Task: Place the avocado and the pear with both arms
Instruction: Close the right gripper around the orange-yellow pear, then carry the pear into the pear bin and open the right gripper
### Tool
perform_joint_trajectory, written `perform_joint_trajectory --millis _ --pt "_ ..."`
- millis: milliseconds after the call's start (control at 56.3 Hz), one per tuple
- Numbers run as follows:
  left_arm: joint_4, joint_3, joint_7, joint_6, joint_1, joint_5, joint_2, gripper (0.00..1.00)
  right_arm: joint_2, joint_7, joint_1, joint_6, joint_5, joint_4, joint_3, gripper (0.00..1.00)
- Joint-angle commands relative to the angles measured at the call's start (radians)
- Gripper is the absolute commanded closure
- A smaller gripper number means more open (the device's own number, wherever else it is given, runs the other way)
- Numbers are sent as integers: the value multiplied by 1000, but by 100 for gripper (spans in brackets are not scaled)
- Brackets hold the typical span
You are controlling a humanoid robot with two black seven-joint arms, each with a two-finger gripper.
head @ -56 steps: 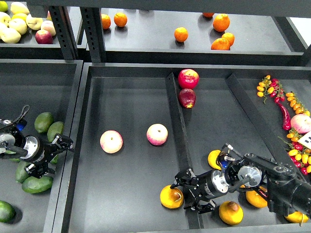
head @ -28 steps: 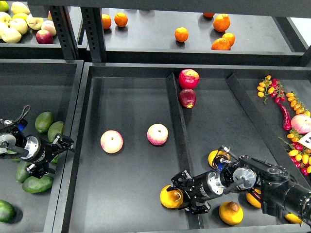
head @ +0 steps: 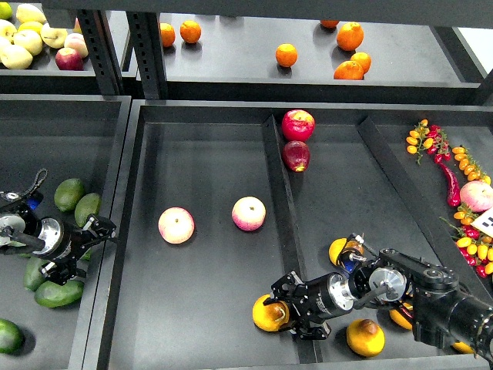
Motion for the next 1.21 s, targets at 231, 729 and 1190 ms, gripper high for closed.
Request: perform_joint_trajectory --millis 231,729,1190 --pt "0 0 0 0 -2 0 -1 0 -23 0 37 0 96 26 18 99" --pt "1 0 0 0 -9 1 -10 0 -394 0 192 0 291 136 -8 99" --pt "1 0 0 0 -12 0 -13 0 -425 0 68 0 277 98 -72 98"
